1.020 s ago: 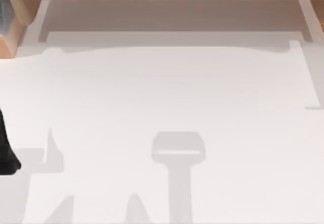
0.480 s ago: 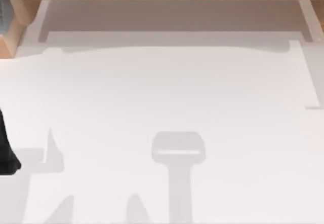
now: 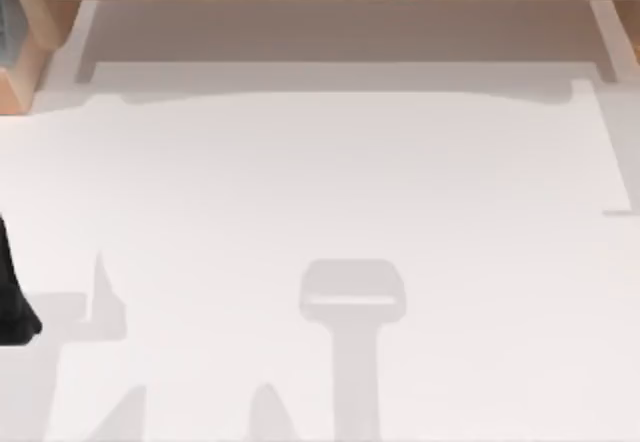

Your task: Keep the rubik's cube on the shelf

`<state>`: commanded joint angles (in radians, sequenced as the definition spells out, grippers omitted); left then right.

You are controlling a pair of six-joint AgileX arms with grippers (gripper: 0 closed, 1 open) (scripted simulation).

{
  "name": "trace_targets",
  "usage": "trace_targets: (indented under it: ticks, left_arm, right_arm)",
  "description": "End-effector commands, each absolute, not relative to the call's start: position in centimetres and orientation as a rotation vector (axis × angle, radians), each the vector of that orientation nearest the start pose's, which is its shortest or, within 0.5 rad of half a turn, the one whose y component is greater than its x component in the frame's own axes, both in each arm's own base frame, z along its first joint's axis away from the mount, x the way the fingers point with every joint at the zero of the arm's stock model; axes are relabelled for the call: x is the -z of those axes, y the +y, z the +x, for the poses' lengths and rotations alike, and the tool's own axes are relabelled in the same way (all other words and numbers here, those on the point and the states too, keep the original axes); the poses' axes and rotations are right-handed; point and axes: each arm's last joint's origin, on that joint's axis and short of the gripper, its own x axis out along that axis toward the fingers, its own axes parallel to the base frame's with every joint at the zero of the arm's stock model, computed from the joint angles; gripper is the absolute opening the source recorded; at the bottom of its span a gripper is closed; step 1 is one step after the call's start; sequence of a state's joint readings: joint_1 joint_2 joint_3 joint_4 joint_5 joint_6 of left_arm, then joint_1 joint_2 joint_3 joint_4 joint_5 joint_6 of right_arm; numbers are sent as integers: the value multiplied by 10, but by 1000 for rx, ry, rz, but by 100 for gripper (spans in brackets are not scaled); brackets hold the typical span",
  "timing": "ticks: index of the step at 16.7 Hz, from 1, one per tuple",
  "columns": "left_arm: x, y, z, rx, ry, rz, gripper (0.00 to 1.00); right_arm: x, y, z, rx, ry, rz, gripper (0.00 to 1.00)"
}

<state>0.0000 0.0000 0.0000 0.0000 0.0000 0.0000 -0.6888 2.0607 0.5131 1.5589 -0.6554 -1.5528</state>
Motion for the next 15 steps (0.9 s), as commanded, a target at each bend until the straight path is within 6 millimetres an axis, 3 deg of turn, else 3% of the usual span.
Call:
trace_targets:
  ticks: [2, 11, 15]
  left_arm:
    - [-160, -1, 106, 0, 0, 0, 100]
    - [-160, -1, 106, 0, 0, 0, 100]
    - [-160, -1, 106, 0, 0, 0, 100]
  right_arm:
    - [-89, -179, 250, 8, 8, -1571, 0]
    - [-88, -179, 251, 6, 13, -1565, 0]
    - [-88, -182, 281, 8, 12, -1567, 0]
